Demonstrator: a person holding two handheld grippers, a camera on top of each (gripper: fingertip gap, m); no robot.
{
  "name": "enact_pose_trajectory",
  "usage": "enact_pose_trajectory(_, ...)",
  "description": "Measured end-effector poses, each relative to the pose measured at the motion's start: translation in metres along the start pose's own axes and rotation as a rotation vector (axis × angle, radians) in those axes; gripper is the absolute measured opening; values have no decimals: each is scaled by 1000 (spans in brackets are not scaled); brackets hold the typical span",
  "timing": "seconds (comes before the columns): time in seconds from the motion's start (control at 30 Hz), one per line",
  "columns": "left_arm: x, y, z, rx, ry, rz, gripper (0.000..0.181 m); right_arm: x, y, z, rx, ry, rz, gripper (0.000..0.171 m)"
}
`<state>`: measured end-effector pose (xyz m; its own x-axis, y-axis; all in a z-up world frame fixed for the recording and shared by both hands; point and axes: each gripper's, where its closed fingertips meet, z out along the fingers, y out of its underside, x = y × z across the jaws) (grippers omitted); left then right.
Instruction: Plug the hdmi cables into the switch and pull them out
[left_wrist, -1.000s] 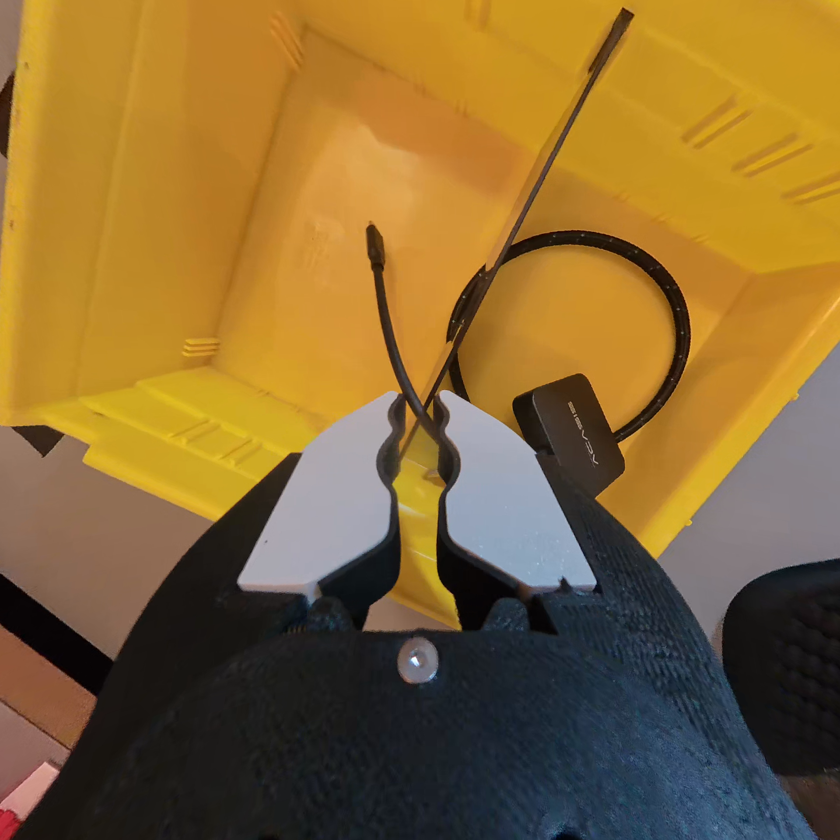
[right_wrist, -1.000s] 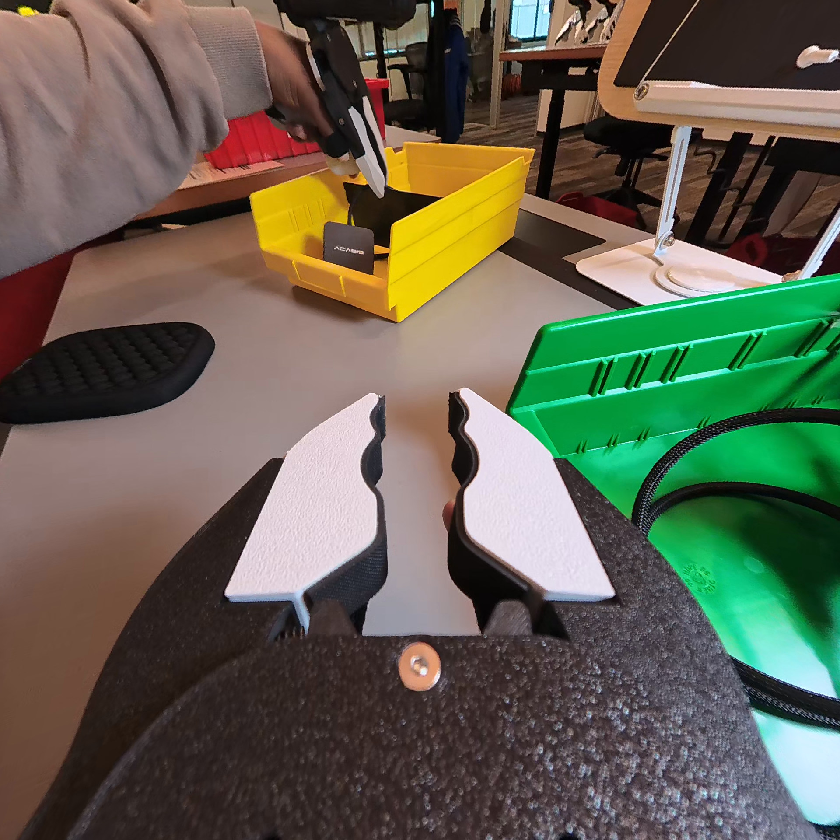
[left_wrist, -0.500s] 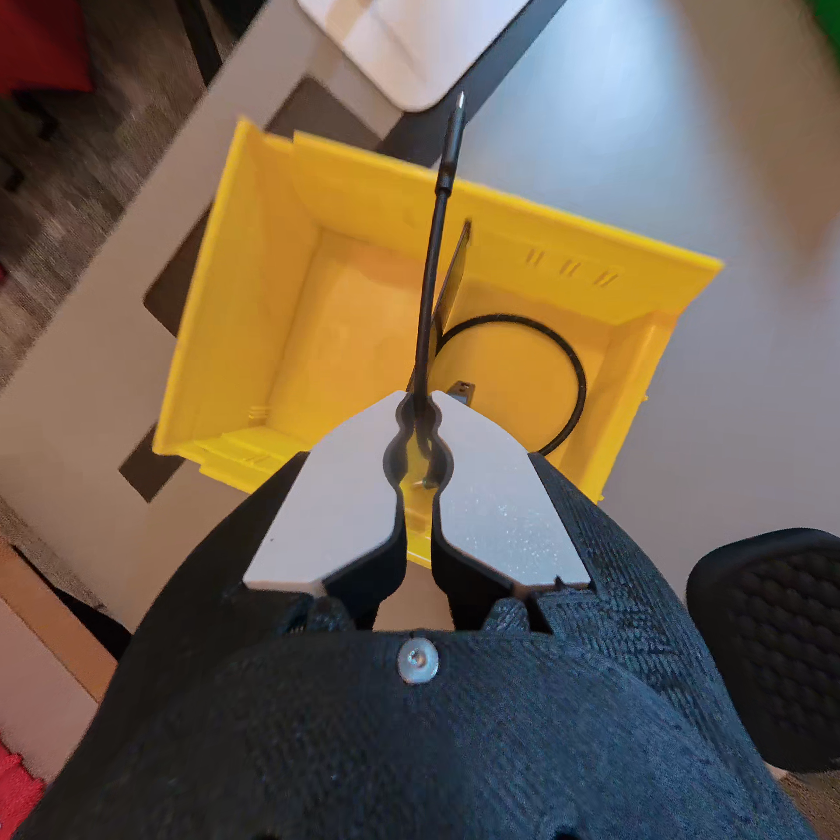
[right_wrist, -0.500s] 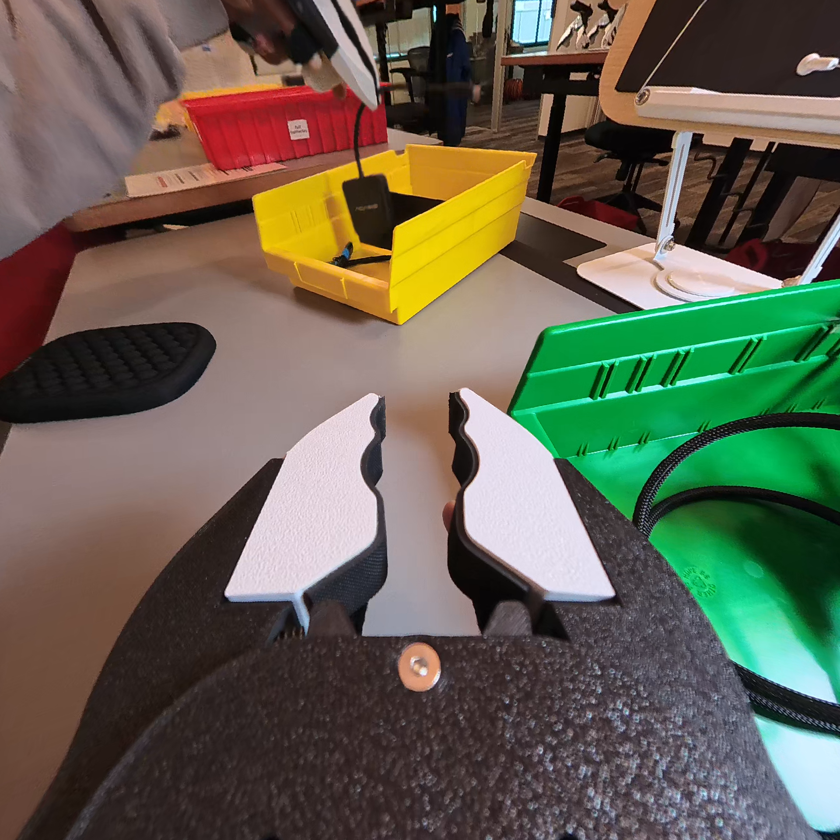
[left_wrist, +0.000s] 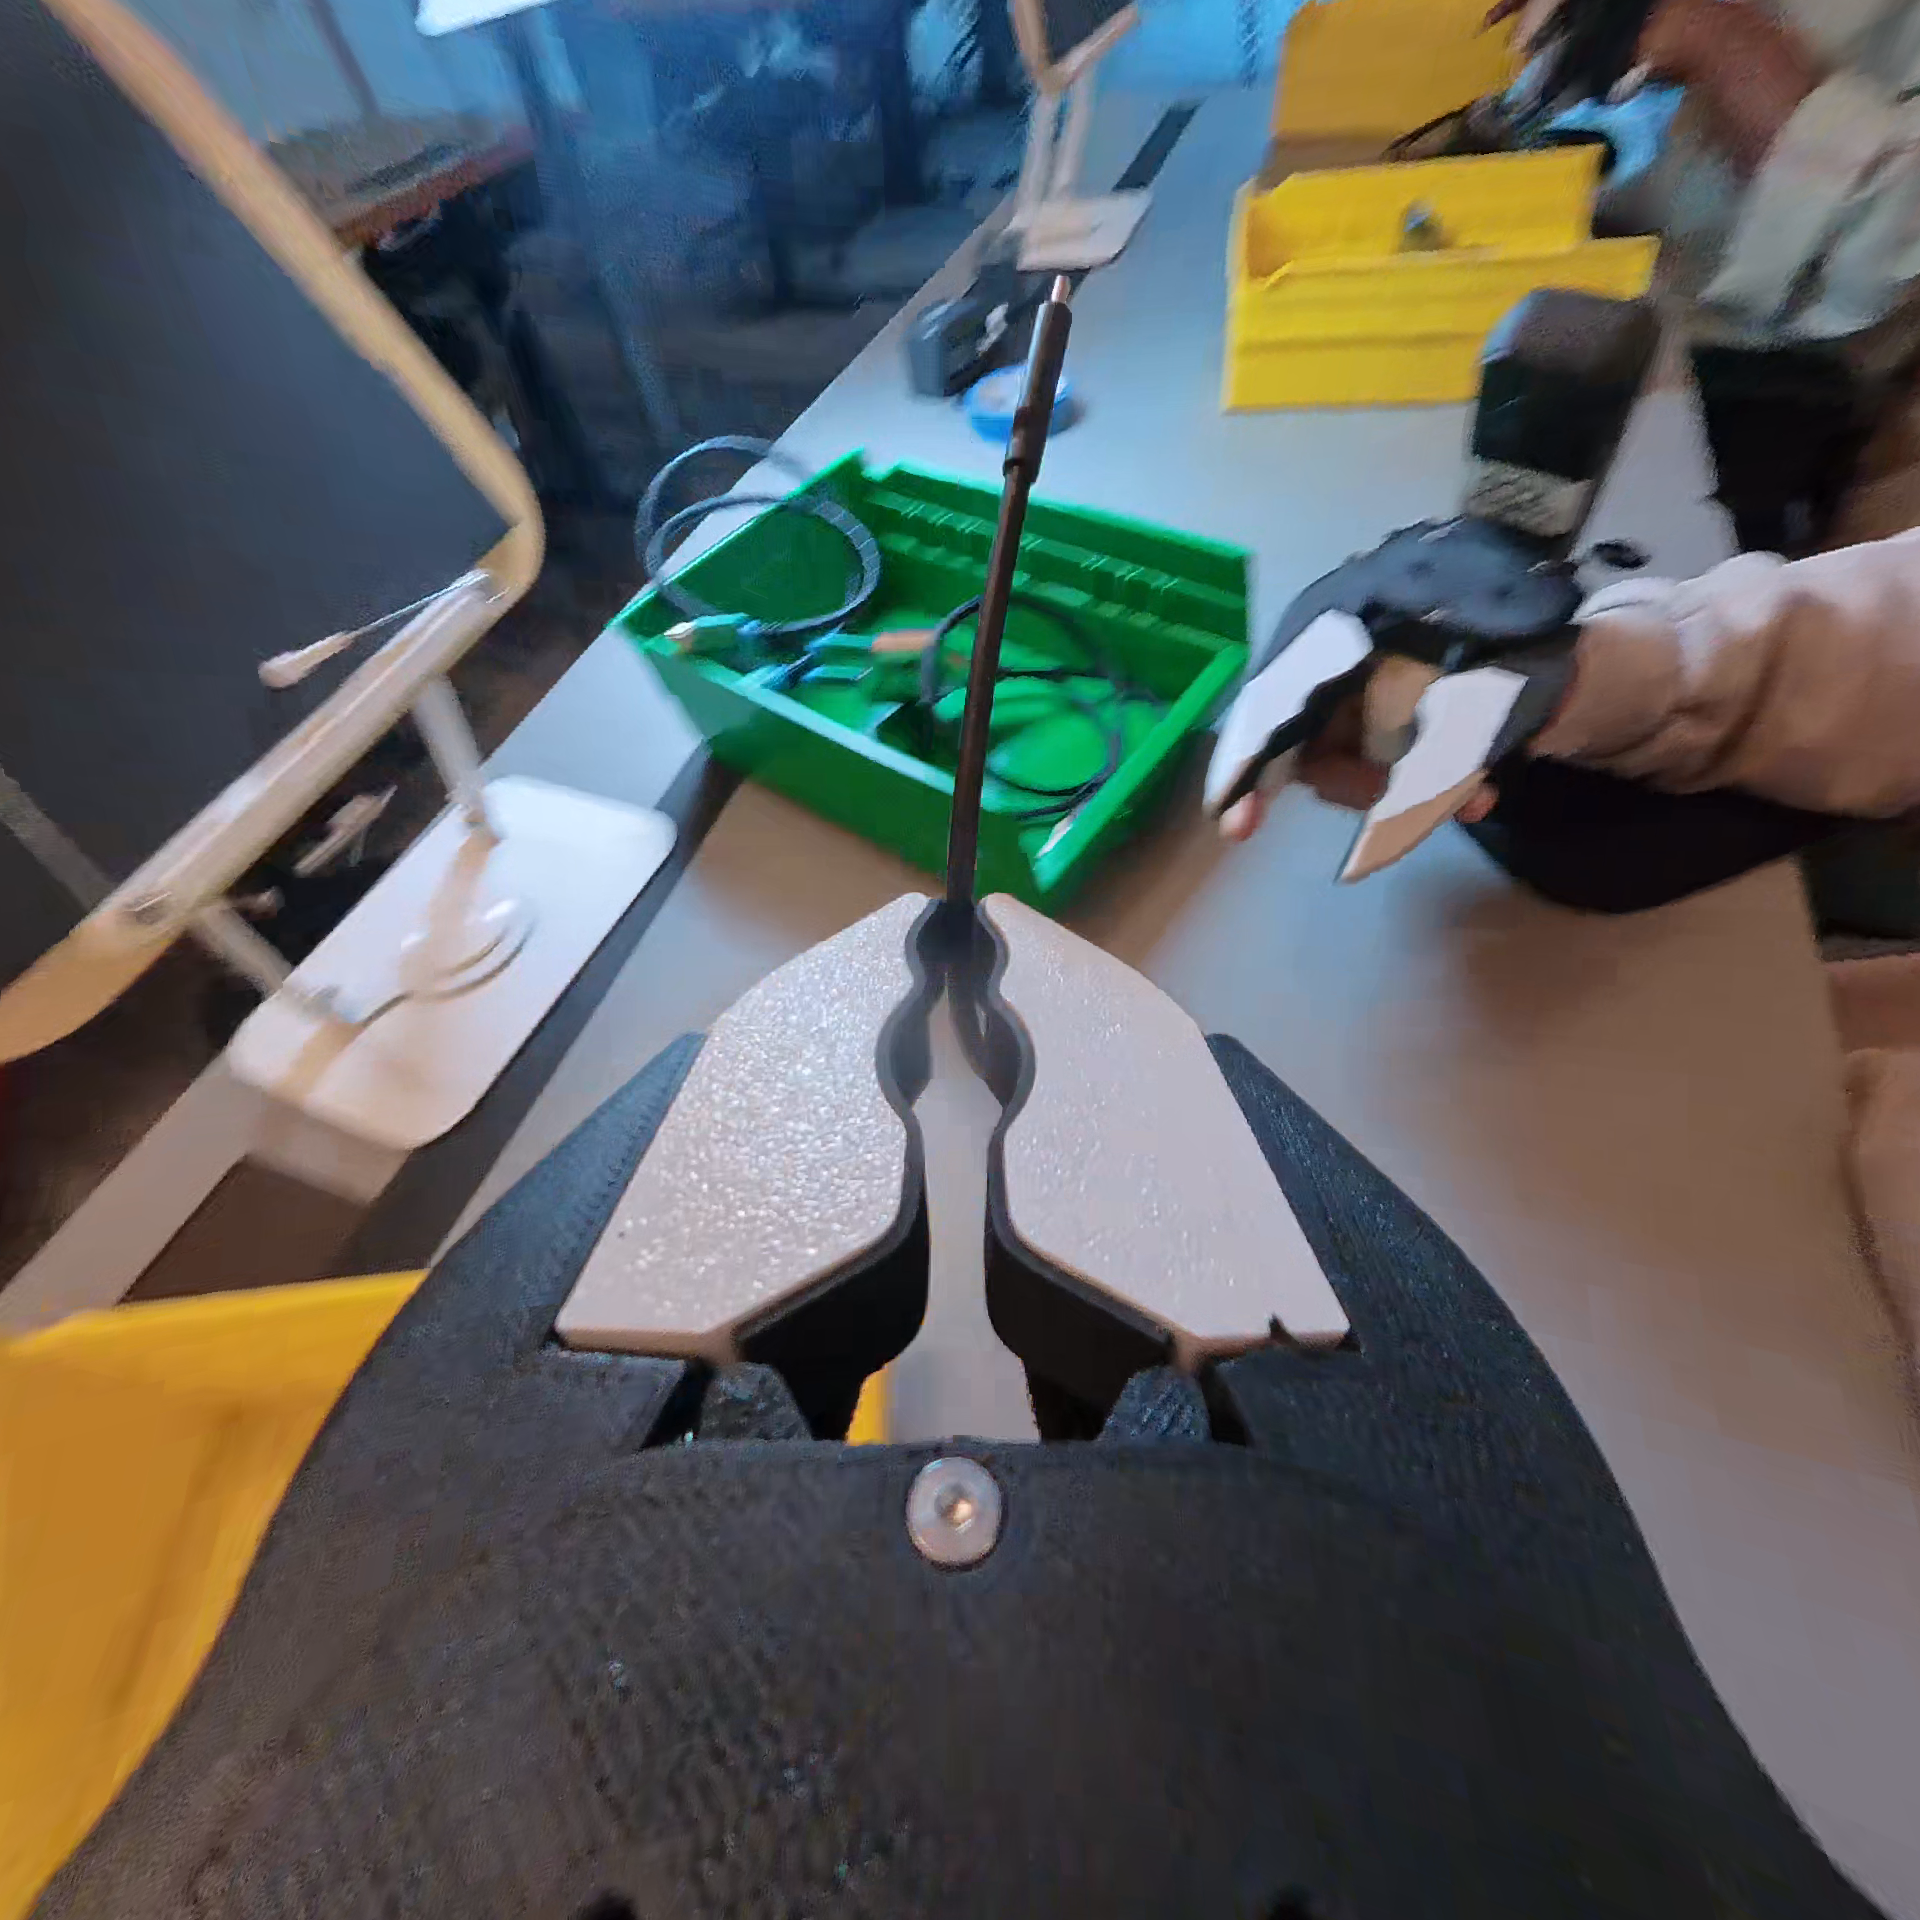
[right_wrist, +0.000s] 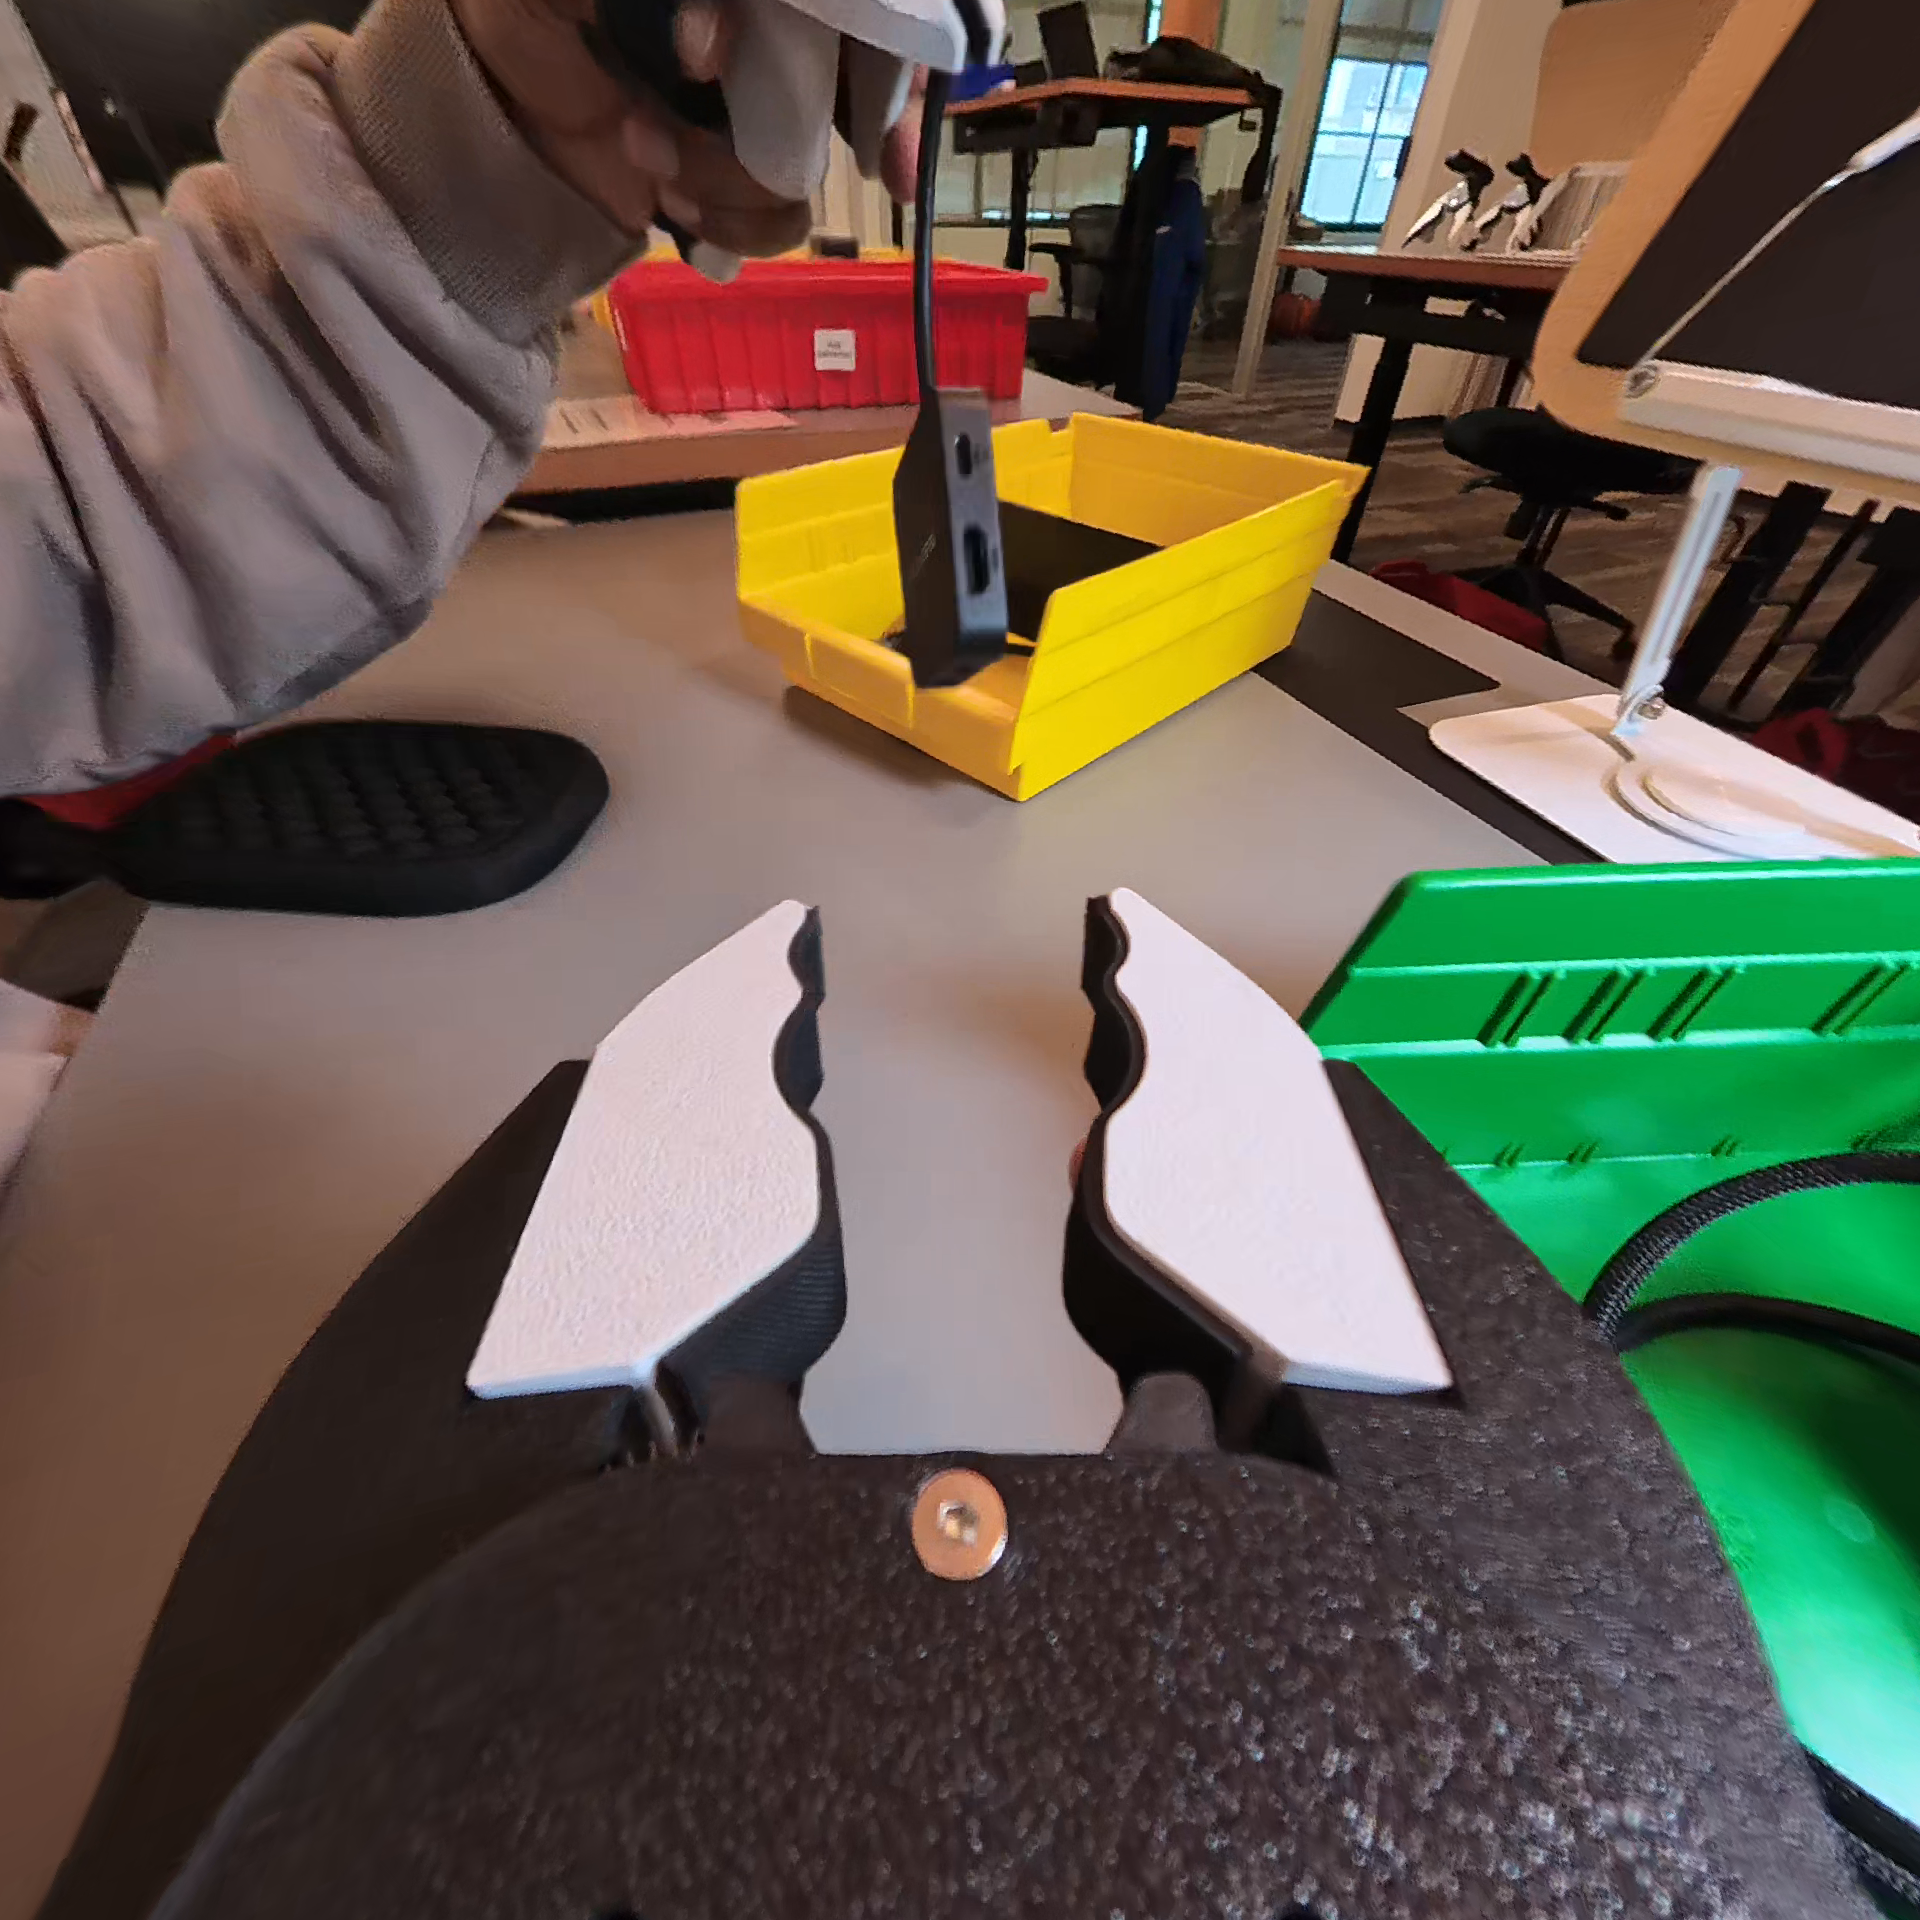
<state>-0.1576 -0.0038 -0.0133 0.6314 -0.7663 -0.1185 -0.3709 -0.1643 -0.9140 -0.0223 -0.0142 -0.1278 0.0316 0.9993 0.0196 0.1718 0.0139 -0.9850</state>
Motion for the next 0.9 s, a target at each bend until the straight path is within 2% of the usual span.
enact_pose_trajectory(0.1, 40, -1, 28, 100, 91, -3, 5, -18, 5, 10, -38, -49, -31, 60)
enact_pose_trajectory(0.17, 59, 0, 44, 152, 142, -19, 5, -27, 9, 18, -53, -68, -8, 60)
enact_pose_trajectory(0.2, 67, 0, 50, 178, 162, -30, 5, -30, 13, 21, -69, -68, -7, 57)
enact_pose_trajectory(0.27, 76, 2, 60, 201, 186, -55, 5, -33, 19, 27, -91, -69, -18, 35)
enact_pose_trajectory(0.3, 78, 5, 63, 200, 191, -63, 5, -33, 21, 29, -96, -64, -28, 17)
enact_pose_trajectory(0.33, 77, 8, 65, 207, 184, -72, 5, -32, 22, 30, -97, -52, -31, 15)
enact_pose_trajectory(0.47, 63, 20, 59, 254, 147, -129, 5, -33, 19, 26, -81, -95, 17, 14)
enact_pose_trajectory(0.53, 51, 34, 57, 223, 95, -141, 7, -32, 13, 20, -59, -118, 50, 14)
enact_pose_trajectory(0.63, 39, 53, 59, 153, 8, -110, 24, -32, 10, 11, -43, -164, 124, 14)
enact_pose_trajectory(0.73, 31, 49, 57, 139, -105, 1, 42, -29, 3, 5, 12, -242, 304, 14)
enact_pose_trajectory(0.83, 30, 29, 47, 149, -240, 249, 44, -20, -2, -5, 39, -299, 464, 14)
enact_pose_trajectory(0.9, 43, 23, 45, 116, -253, 392, 44, -17, 2, -10, 16, -333, 551, 14)
